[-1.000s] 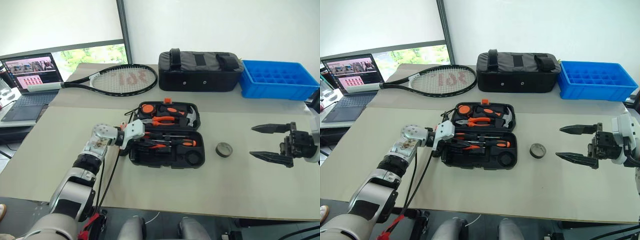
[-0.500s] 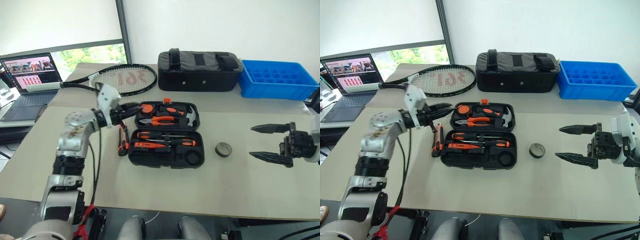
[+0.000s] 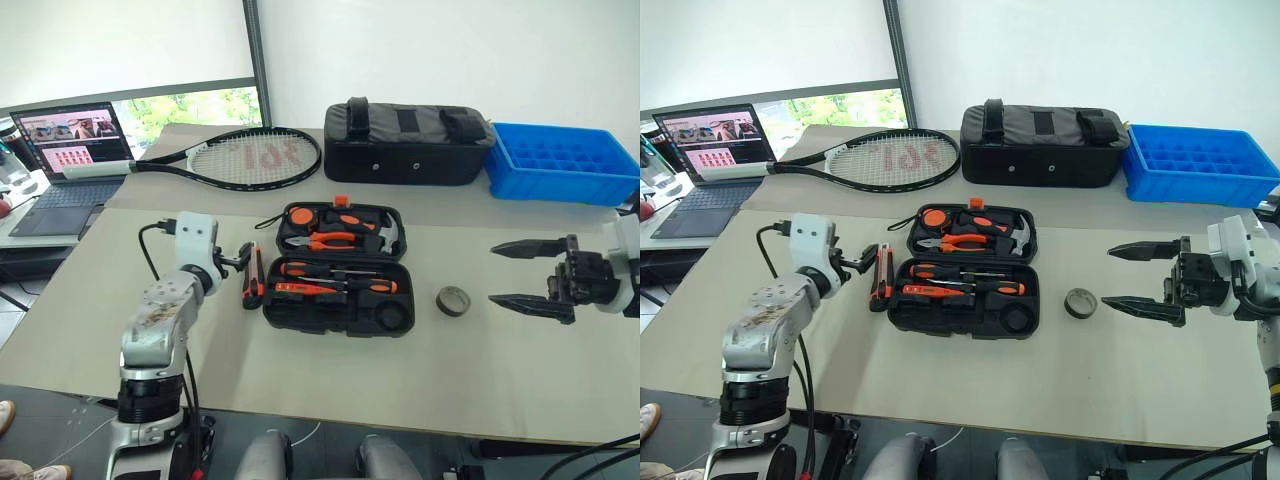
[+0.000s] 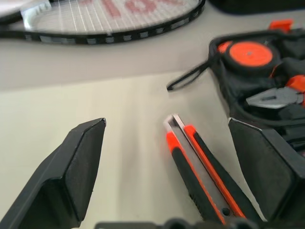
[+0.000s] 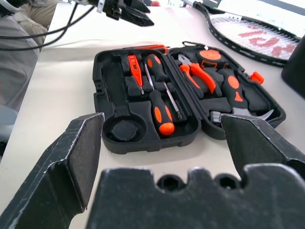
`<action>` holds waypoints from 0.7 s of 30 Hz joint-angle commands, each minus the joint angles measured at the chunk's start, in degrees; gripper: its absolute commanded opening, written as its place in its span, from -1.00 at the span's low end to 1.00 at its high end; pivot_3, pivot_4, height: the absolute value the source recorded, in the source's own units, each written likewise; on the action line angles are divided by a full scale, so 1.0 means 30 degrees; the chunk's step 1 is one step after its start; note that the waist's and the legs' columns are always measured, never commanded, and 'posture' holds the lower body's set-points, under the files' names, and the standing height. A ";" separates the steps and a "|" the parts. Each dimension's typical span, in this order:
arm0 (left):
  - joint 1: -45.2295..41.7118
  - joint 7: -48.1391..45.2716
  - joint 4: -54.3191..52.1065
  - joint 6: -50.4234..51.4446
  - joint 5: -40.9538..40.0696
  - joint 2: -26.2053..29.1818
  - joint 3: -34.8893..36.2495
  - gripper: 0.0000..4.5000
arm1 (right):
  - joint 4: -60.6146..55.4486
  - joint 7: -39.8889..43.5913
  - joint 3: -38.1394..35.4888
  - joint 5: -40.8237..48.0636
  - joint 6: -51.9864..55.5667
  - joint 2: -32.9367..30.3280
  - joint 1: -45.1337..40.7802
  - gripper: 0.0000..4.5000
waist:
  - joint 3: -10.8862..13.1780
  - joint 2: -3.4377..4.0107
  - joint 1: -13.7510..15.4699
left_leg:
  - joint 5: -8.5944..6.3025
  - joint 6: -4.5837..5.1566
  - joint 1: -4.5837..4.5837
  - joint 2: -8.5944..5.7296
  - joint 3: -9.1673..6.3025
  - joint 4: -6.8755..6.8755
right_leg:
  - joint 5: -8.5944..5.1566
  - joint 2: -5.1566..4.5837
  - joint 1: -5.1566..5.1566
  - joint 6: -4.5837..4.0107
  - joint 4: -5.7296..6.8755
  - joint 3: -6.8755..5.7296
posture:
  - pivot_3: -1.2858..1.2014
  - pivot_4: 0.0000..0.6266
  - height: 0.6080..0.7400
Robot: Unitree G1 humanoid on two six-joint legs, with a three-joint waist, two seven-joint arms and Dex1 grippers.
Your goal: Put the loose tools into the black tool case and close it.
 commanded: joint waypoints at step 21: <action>-0.3794 0.1766 0.6224 0.2915 -0.0503 -0.1885 -0.0041 0.97 | 0.0112 0.0888 -0.0043 0.0647 -0.0740 -0.0691 -0.0493 1.00 | 0.0016 -0.0026 -0.0039 | 0.0004 -0.0009 0.0005 -0.0020 0.0001 0.0003 | 0.0003 -0.0007 0.0004 0.0008 0.0005 0.0003 | 0.03 -0.52 0.49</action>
